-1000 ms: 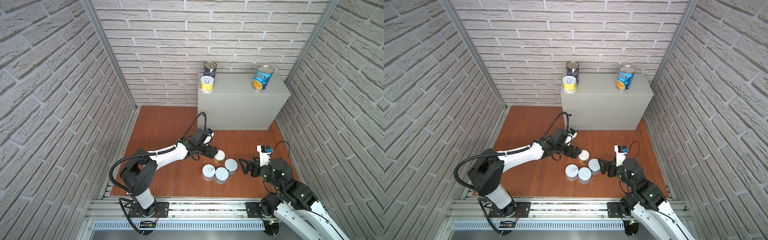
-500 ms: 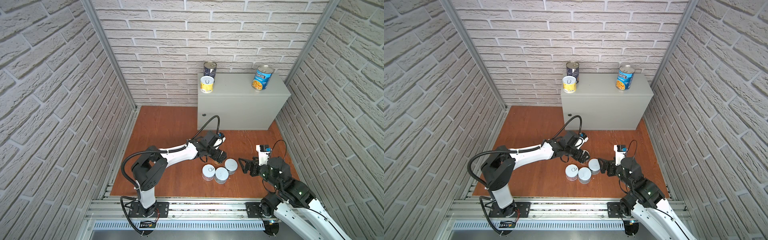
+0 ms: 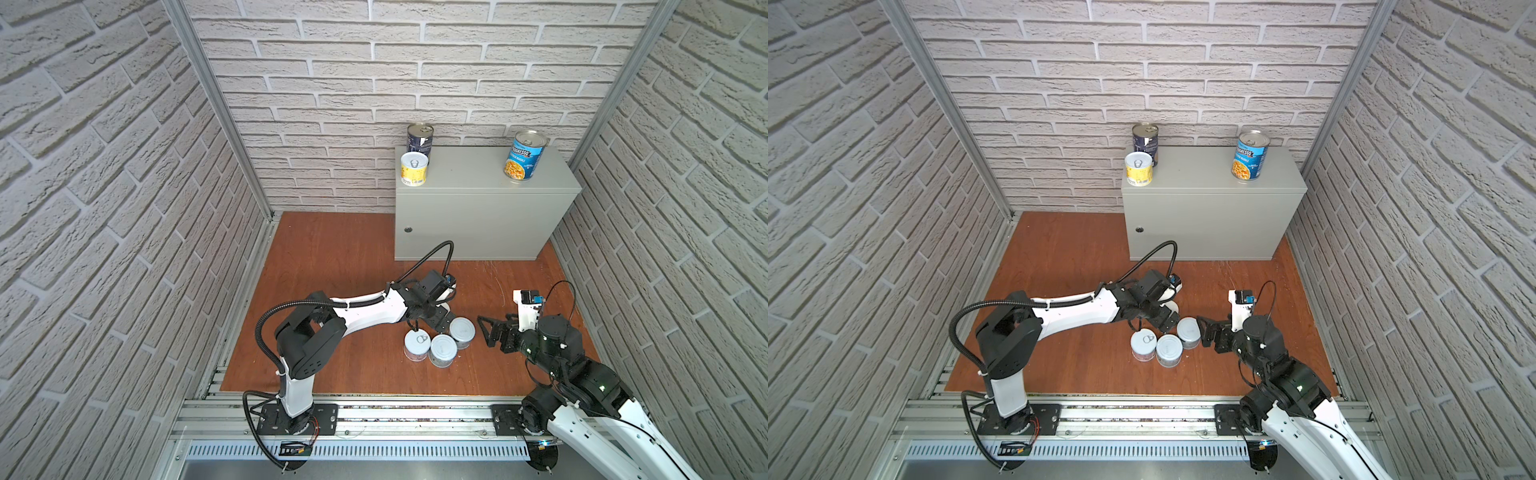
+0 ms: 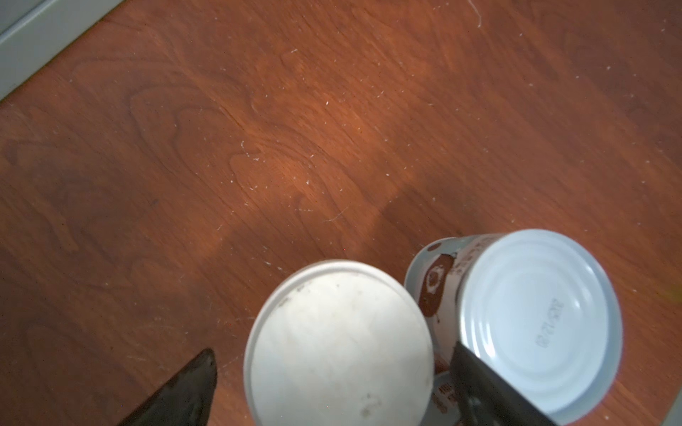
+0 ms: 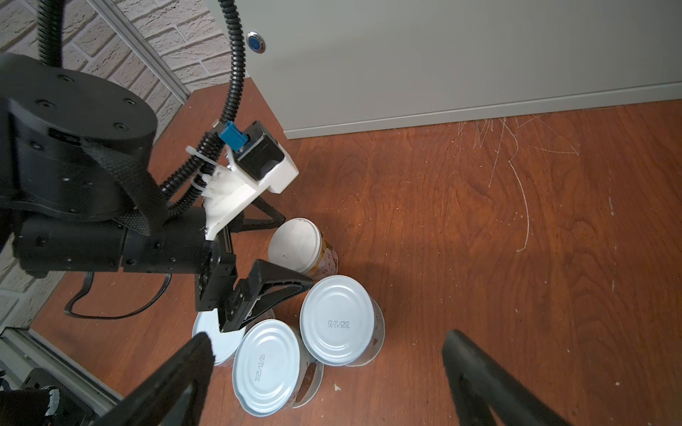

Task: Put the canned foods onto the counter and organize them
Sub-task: 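Move the left gripper down over the orange-print can, then close the left gripper on the orange-print can and lift it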

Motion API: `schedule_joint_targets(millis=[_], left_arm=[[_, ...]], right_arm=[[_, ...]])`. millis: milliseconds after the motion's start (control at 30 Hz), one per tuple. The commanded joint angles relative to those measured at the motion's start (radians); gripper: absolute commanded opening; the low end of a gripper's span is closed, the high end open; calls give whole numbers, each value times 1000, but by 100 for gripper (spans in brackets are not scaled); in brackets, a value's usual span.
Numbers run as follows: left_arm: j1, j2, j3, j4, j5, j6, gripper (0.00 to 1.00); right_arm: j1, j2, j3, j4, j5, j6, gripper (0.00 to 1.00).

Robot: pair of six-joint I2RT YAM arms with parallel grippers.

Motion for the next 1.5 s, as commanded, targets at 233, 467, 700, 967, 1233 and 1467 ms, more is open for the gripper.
schedule_joint_targets(millis=[233, 467, 700, 967, 1233, 1467], left_arm=[[52, 30, 33, 23, 47, -39, 86], [57, 65, 51, 29, 42, -39, 81], [75, 61, 50, 41, 56, -42, 71], [109, 19, 31, 84, 126, -86, 60], [172, -55, -20, 122, 199, -142, 58], [232, -142, -47, 107, 259, -179, 57]], right_arm=[[7, -15, 5, 16, 34, 6, 98], [6, -15, 5, 13, 36, 23, 97], [7, -9, -4, 13, 41, 28, 97], [7, 59, 15, -6, 68, 33, 97], [6, 147, 52, 20, -10, -37, 97], [9, 205, 31, 171, -111, -94, 98]])
